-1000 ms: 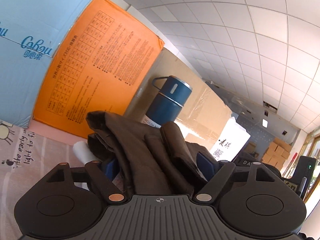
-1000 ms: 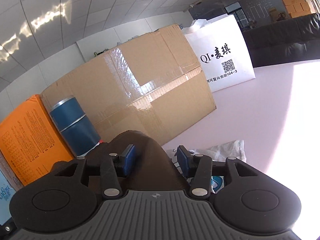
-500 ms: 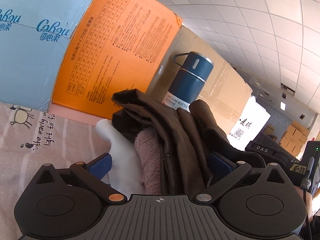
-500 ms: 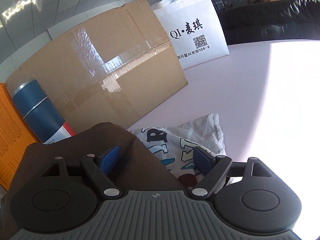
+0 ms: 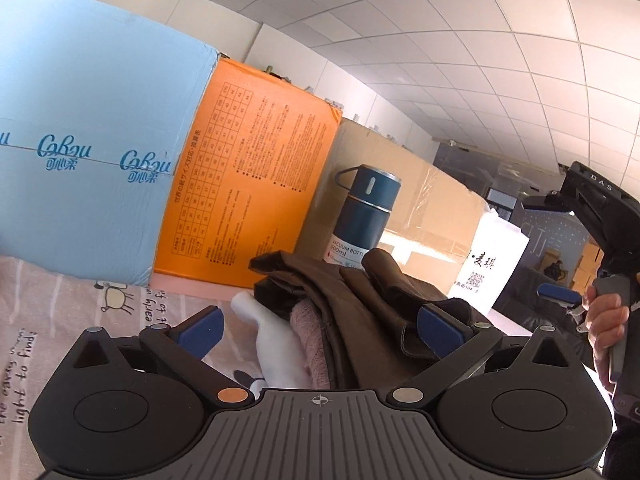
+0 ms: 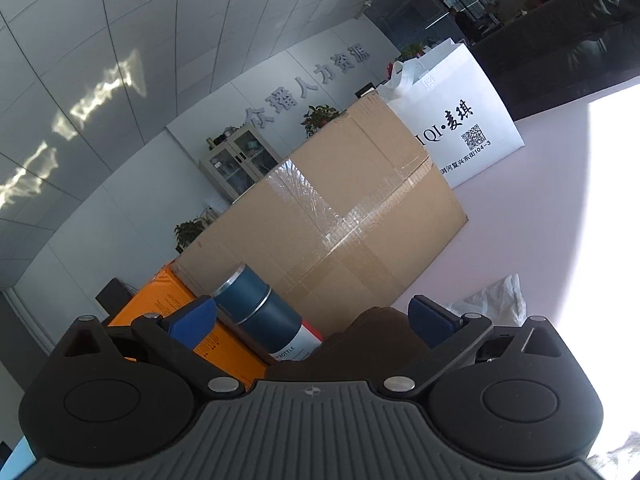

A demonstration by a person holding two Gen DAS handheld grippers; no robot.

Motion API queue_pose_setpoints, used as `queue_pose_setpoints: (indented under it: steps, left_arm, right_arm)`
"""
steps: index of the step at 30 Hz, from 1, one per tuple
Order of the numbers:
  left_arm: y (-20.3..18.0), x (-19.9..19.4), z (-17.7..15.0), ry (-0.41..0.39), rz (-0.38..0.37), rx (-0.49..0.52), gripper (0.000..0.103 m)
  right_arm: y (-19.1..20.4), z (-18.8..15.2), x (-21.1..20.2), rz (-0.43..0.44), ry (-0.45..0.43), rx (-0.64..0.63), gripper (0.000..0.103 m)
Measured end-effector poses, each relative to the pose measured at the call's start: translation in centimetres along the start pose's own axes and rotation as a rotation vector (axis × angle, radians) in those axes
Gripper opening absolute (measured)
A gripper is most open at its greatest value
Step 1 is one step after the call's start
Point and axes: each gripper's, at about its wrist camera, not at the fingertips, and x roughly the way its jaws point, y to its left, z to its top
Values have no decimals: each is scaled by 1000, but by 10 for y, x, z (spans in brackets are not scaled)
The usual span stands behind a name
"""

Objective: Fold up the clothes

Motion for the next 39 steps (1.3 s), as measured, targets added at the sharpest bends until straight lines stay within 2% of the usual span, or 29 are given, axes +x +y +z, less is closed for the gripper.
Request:
queue_pose_setpoints:
  steps: [2, 4, 8, 11, 13, 15, 19, 22, 27, 32, 36, 39]
  left_arm:
    - [1, -19, 1, 1, 12, 51, 103]
    - [4, -37, 4, -16, 25, 65, 103]
    - [9, -65, 17, -40, 28, 34, 103]
    - [15, -83, 26, -86, -8, 66, 103]
    - [22, -90, 32, -96, -34, 50, 103]
    - [30, -96, 38, -105, -59, 32, 103]
    - [42, -105, 47, -84, -119, -37, 103]
    - [39, -108, 51, -37, -142, -31, 103]
    - [29, -116, 54, 3, -177, 31, 103]
    - [25, -128, 57, 14, -201, 44, 103]
    - [27, -132, 62, 20, -166, 38, 103]
    - [28, -134, 65, 28, -136, 56, 103]
  right_arm:
    - [12, -4, -8, -47, -22, -4, 103]
    - [26, -11, -14, -53, -31, -42, 103]
    - [52, -30, -21, 50, -21, -170, 103]
    - [60, -43, -31, 74, 34, -127, 103]
    - [64, -49, -43, 67, 94, -64, 103]
    - [71, -57, -61, 59, 109, -50, 103]
    - [90, -87, -107, -34, 48, -167, 103]
    - [104, -109, -136, -119, 20, -244, 103]
    - [127, -129, -173, -153, -8, -350, 103]
    - [153, -133, -207, -207, -110, -420, 103]
    - [164, -145, -219, -312, -194, -531, 103]
    - [161, -152, -219, -345, -211, -566, 103]
